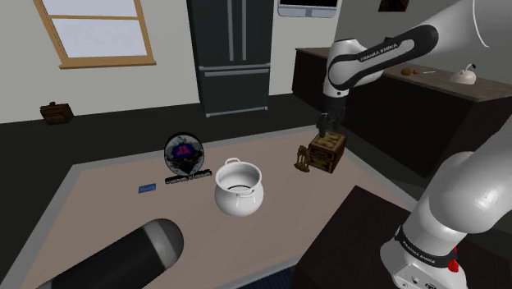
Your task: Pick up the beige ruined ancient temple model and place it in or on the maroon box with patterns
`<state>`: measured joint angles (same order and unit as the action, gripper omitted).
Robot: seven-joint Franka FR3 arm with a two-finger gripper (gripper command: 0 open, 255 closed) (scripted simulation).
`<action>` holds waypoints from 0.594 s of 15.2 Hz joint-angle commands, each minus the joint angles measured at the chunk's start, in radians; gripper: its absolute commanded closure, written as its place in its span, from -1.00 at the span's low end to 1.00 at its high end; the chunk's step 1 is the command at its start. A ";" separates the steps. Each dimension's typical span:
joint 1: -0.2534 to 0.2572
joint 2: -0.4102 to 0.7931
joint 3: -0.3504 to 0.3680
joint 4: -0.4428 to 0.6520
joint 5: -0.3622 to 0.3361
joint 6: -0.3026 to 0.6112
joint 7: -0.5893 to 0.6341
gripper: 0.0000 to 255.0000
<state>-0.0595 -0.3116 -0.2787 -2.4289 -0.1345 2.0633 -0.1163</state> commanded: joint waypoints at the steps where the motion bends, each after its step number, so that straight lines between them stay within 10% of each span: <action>1: -0.004 0.056 -0.022 0.008 0.008 0.056 -0.029 -1.00; 9: -0.024 0.367 -0.093 0.140 0.133 0.245 -0.197 -1.00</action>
<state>-0.0785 0.0192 -0.3655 -2.3051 -0.0212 2.2869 -0.2898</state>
